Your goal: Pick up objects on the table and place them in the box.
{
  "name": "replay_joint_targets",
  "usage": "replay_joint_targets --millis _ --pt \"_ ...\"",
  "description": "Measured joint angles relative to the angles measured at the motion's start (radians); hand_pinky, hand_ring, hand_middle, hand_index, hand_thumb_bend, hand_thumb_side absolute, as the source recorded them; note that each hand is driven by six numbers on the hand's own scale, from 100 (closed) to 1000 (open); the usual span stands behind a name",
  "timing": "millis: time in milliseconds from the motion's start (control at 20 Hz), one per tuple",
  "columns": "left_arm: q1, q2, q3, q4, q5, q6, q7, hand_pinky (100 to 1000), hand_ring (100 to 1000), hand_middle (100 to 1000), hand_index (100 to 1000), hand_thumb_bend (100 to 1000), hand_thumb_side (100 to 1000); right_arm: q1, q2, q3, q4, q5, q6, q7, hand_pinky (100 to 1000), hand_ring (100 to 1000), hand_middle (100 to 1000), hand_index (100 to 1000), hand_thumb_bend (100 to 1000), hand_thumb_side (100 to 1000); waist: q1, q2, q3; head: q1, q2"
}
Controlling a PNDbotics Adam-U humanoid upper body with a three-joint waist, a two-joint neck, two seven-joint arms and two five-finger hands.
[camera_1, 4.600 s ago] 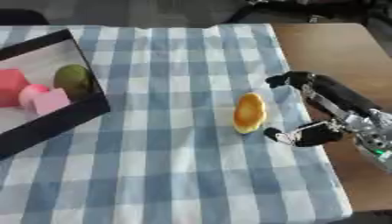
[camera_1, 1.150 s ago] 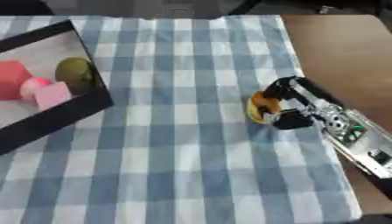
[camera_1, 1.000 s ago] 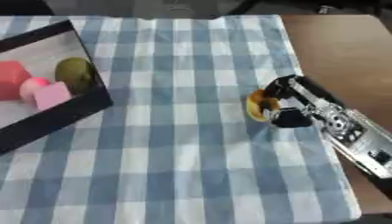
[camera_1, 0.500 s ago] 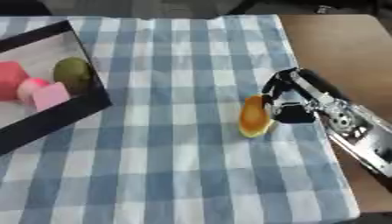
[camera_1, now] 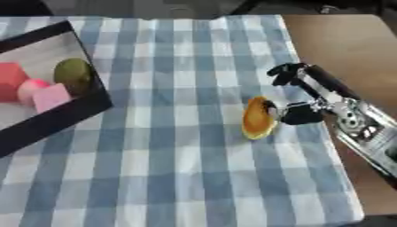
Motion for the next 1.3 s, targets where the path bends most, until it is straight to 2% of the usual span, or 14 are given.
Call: replay_joint_targets --millis 350,700,1300 --pt "-0.001 0.0 0.0 0.0 0.0 0.001 -0.003 866 1000 852 849 100 794 -0.02 0.0 0.005 0.04 0.028 0.002 0.098 891 876 782 922 532 414 0.0 0.0 0.001 -0.002 0.0" --pt "-0.001 -0.002 -0.001 0.0 0.0 0.002 -0.005 866 1000 852 849 100 794 -0.042 0.0 0.007 0.095 0.033 0.008 0.119 885 865 768 913 544 418 0.0 0.0 0.006 -0.002 0.0" --pt "-0.004 -0.004 -0.006 0.001 0.0 0.0 -0.013 866 1000 854 849 100 794 -0.054 0.003 0.024 0.163 0.037 0.0 0.164 868 826 680 860 556 397 0.0 0.005 0.006 -0.002 0.0"
